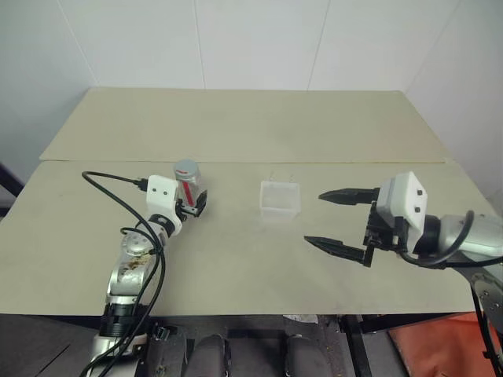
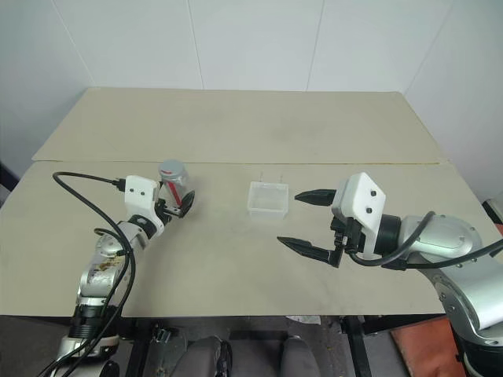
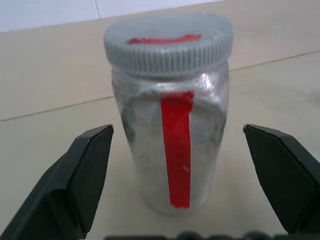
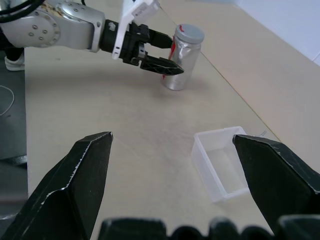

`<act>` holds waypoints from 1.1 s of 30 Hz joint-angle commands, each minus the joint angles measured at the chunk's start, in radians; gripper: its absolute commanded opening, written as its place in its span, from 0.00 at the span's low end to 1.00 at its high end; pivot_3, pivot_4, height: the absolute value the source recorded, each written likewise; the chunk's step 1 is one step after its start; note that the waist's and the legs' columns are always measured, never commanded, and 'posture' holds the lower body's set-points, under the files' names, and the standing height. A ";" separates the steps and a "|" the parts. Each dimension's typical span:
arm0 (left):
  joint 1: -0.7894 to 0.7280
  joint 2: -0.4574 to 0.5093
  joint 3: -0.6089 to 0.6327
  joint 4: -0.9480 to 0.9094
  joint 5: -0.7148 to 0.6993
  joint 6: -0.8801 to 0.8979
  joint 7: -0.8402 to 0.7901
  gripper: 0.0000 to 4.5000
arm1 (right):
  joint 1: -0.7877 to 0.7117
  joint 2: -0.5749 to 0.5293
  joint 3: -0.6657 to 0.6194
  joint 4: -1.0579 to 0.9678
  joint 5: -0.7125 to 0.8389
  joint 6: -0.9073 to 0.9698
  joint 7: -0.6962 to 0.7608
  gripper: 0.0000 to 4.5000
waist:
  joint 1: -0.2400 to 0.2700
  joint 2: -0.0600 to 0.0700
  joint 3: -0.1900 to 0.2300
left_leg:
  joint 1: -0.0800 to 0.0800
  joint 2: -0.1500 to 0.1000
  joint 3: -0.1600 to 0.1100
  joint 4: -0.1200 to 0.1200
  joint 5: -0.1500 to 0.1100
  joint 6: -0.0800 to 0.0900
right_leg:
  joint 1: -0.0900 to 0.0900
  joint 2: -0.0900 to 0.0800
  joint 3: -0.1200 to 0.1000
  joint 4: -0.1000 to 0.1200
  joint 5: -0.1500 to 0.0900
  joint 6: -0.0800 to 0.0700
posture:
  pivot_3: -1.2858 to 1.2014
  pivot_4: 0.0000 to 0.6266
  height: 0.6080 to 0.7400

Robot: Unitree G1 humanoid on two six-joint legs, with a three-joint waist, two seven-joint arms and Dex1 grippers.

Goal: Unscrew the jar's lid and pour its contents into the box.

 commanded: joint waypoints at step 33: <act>-0.123 -0.063 -0.003 0.229 0.036 -0.169 0.056 1.00 | -0.009 -0.034 -0.039 -0.068 0.068 0.014 -0.019 0.99 | 0.000 0.000 0.000 | -0.001 0.000 0.000 0.000 0.000 0.000 | 0.000 0.000 0.000 0.000 0.000 0.000 | 0.52 0.24 1.00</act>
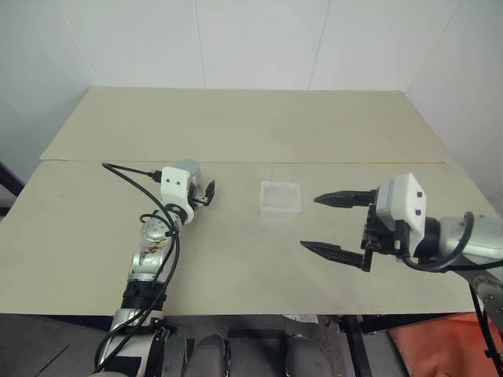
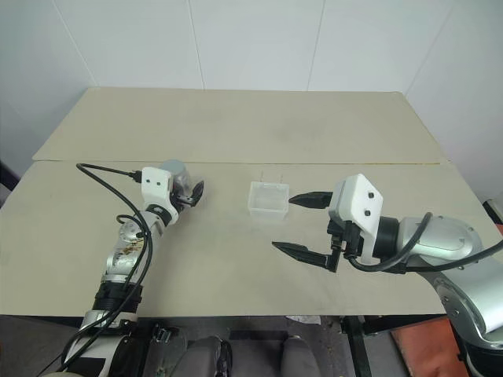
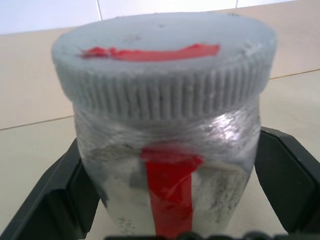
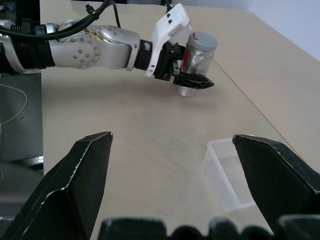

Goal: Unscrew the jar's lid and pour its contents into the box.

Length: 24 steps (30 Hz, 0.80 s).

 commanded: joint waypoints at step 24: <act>0.027 0.035 -0.065 -0.170 -0.028 0.005 -0.122 0.62 | -0.066 0.028 0.028 -0.009 -0.027 0.008 -0.077 1.00 | 0.000 0.000 0.000 | -0.001 0.000 0.000 0.000 0.000 0.000 | -0.001 0.000 0.000 0.000 0.000 0.000 | 0.52 0.24 1.00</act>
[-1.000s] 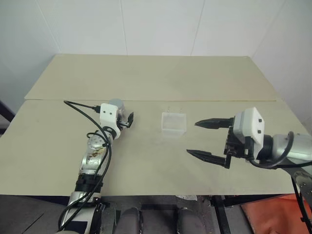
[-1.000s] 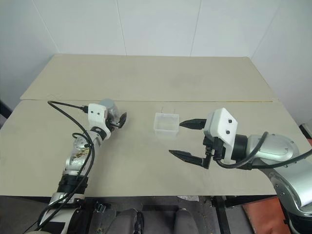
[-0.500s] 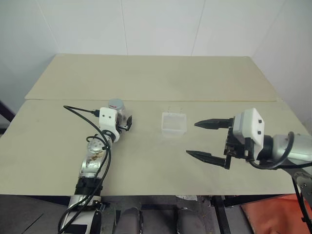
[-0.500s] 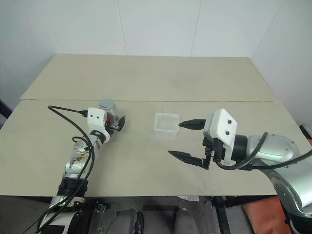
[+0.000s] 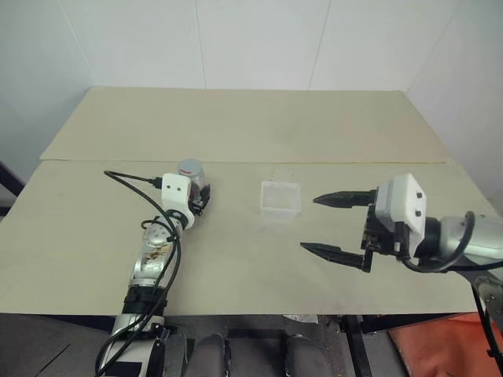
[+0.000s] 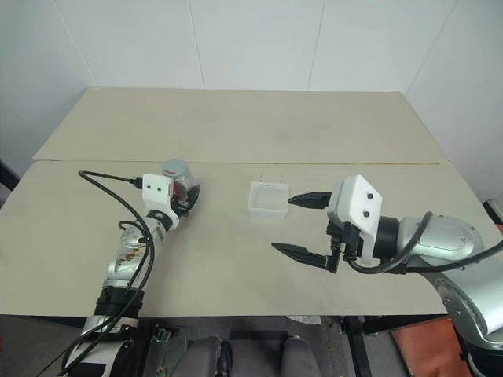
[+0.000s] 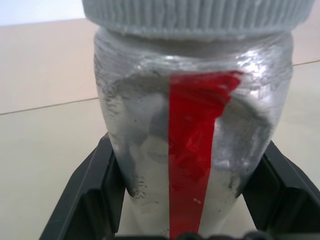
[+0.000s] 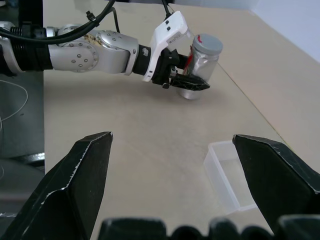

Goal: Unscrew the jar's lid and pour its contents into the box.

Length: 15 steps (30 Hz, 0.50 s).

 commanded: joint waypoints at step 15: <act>-0.140 0.212 -0.121 -0.133 -0.239 0.106 -0.692 0.62 | -0.415 0.434 0.318 0.195 -0.220 0.201 -0.440 1.00 | -0.009 0.000 0.000 | -0.003 0.000 0.000 0.002 0.001 -0.001 | -0.003 0.001 -0.001 0.007 0.000 0.000 | 0.52 0.24 1.00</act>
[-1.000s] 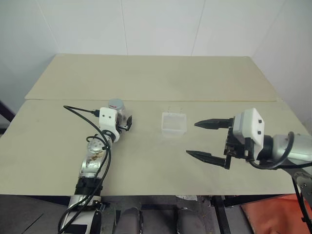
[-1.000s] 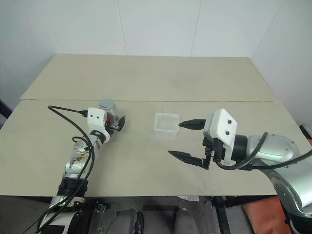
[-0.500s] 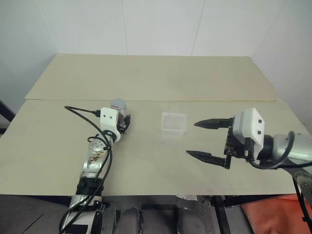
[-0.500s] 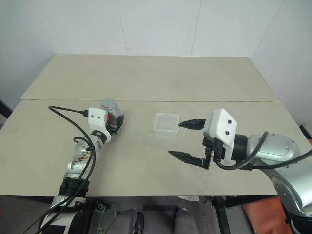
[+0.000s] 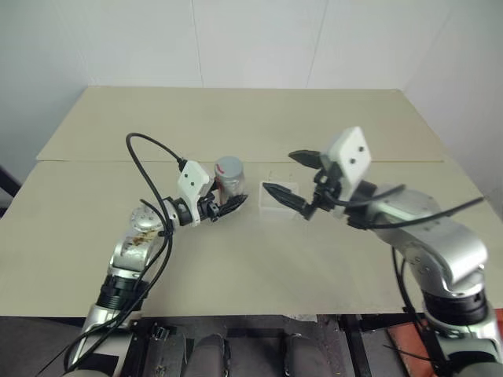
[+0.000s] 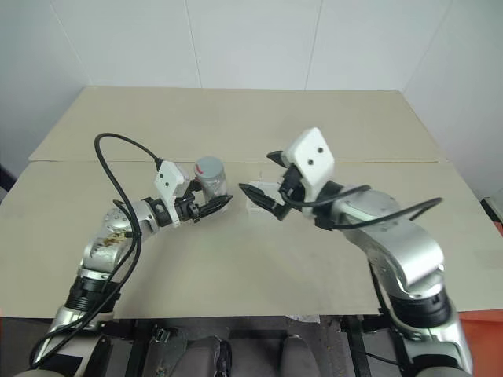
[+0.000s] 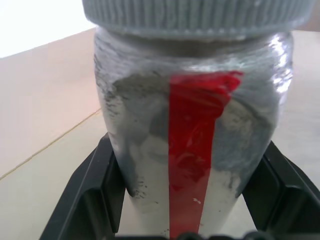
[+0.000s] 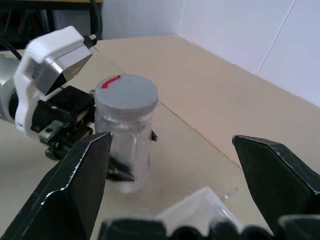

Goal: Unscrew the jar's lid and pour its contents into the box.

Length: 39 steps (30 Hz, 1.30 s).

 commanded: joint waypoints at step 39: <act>-0.049 -0.006 -0.024 0.039 -0.007 -0.070 -0.131 0.62 | -0.115 0.155 0.052 0.108 -0.079 0.000 0.117 0.84 | -0.015 0.000 0.000 | 0.000 0.001 -0.001 0.000 0.000 0.000 | -0.001 0.001 0.000 0.001 0.000 0.000 | 0.52 0.24 1.00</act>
